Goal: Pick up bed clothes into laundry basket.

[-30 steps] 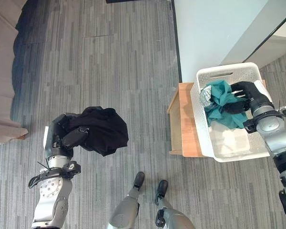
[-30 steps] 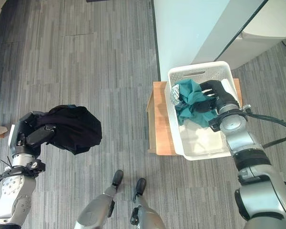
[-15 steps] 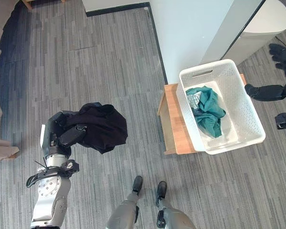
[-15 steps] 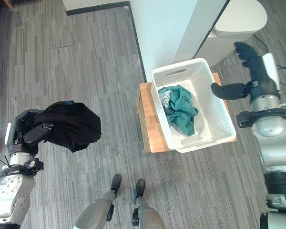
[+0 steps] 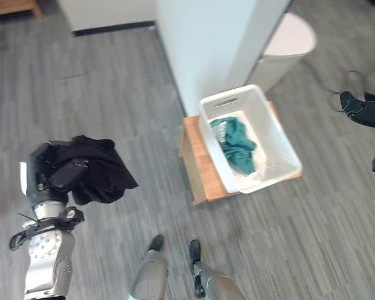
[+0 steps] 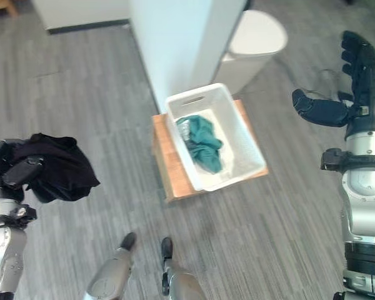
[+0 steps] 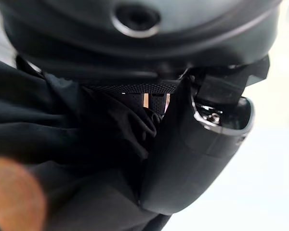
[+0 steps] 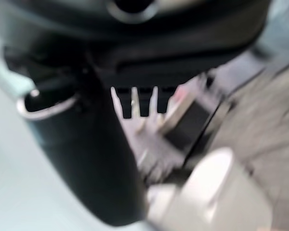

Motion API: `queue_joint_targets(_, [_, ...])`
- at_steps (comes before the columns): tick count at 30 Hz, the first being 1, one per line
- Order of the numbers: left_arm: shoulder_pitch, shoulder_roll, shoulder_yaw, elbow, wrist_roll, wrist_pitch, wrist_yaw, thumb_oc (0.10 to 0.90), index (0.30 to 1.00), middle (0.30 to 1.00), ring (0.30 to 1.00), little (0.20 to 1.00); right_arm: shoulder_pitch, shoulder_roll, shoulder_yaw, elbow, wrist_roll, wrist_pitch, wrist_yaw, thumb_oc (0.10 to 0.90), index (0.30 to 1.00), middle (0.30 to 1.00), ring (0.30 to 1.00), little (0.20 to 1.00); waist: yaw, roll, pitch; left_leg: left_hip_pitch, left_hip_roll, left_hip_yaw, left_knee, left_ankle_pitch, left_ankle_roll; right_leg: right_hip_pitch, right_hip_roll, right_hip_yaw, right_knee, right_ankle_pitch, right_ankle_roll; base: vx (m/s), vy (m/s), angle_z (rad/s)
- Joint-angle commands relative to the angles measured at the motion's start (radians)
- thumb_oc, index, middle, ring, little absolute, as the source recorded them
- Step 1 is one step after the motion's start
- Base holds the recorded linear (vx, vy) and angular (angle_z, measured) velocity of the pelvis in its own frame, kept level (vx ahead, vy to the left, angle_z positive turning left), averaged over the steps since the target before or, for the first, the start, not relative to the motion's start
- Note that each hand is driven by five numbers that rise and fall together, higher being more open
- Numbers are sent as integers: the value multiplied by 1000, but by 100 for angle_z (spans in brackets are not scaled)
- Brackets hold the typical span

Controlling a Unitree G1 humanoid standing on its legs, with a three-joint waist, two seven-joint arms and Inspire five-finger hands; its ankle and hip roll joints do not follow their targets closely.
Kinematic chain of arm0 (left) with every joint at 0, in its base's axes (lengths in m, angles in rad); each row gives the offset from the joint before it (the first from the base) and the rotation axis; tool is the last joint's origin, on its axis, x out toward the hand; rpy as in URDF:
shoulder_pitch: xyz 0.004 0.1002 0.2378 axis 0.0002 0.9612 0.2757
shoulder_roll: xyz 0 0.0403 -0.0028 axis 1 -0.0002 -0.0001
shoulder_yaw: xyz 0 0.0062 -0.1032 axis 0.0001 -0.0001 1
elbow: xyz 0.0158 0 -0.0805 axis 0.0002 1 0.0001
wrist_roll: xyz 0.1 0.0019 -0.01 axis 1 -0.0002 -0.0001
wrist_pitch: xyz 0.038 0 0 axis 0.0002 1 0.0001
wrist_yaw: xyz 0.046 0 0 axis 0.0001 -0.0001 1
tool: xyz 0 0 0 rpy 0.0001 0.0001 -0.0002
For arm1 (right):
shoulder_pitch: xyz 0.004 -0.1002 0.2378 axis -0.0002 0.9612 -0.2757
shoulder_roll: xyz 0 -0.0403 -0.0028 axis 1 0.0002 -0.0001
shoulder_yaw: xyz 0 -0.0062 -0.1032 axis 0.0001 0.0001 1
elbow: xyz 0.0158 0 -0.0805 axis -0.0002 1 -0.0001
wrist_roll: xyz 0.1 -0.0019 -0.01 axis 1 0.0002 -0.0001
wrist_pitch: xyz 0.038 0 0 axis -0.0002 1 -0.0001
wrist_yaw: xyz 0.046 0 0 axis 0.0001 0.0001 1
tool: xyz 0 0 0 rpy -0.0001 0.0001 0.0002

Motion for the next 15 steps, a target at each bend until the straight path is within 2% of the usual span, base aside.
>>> queue_joint_targets(1, [-101,149,49,-89,28,-135,6,400,300,300,300,300,44,-152,-69,29,42,-60,-68,800,900,900,900,900,-90,42,-251,66,9,27,-109,-9,-34,-36,-121,-64,-27,-48,124,-68,336,-72])
queue_joint_targets(2, [-128,170,38,-74,32,-137,6,400,300,300,300,300,73,-129,-89,39,50,-58,-71,800,900,900,900,900,-103,51,-253,89,7,53,-132,-13,-26,-42,-131,-48,-29,-27,138,-158,506,-102])
queue_joint_targets(3, [-181,238,20,-49,62,-144,17,400,300,300,300,300,86,-103,-103,51,47,-55,-85,800,900,900,900,900,-125,61,-258,112,-25,82,-148,-44,2,-65,-150,-12,-47,17,172,-132,401,-103])
queue_joint_targets(4, [-186,243,17,-43,63,-147,19,400,300,300,300,300,85,-100,-103,51,46,-55,-86,800,900,900,900,900,-118,56,-258,112,-27,89,-147,-46,5,-66,-152,-4,-52,21,175,-144,385,-115])
queue_joint_targets(7, [-233,329,35,-10,89,-161,48,400,300,300,300,300,85,-38,-92,55,23,-47,-99,800,900,900,900,900,-120,54,-249,123,-68,177,-152,-66,32,-117,-169,48,-89,100,225,-200,266,-132])
queue_joint_targets(8, [-254,351,35,-2,90,-169,63,400,300,300,300,300,81,-23,-78,53,3,-45,-107,800,900,900,900,900,-118,61,-234,113,-72,196,-139,-57,38,-138,-171,21,-65,97,228,-252,201,-162])
queue_joint_targets(10, [-269,389,59,10,104,-180,86,400,300,300,300,300,68,2,-59,54,-5,-51,-113,800,900,900,900,900,-101,75,-221,84,-74,235,-114,-51,47,-139,-178,-69,30,44,203,-279,146,-121])
queue_joint_targets(11, [-278,400,69,6,118,-185,100,400,300,300,300,300,67,10,-54,56,-6,-54,-117,800,900,900,900,900,-88,86,-218,69,-68,256,-110,-31,47,-121,-193,-128,82,26,190,-299,121,-76])
queue_joint_targets(13, [-297,417,79,4,127,-189,113,400,300,300,300,300,56,13,-45,70,-8,-51,-115,800,900,900,900,900,-77,97,-230,61,-61,274,-125,-21,54,-76,-207,-179,131,-29,170,-251,94,-40])
queue_joint_targets(14, [-314,435,75,13,122,-189,122,400,300,300,300,300,28,6,-19,91,1,-53,-117,800,900,900,900,900,-51,106,-245,48,-58,300,-131,-8,55,-30,-232,-236,178,-65,160,-174,60,-57])
queue_joint_targets(15, [-315,436,74,15,121,-190,122,400,300,300,300,300,25,5,-17,94,2,-54,-117,800,900,900,900,900,-51,105,-244,51,-58,301,-131,-10,55,-27,-232,-236,178,-68,160,-237,20,-89])
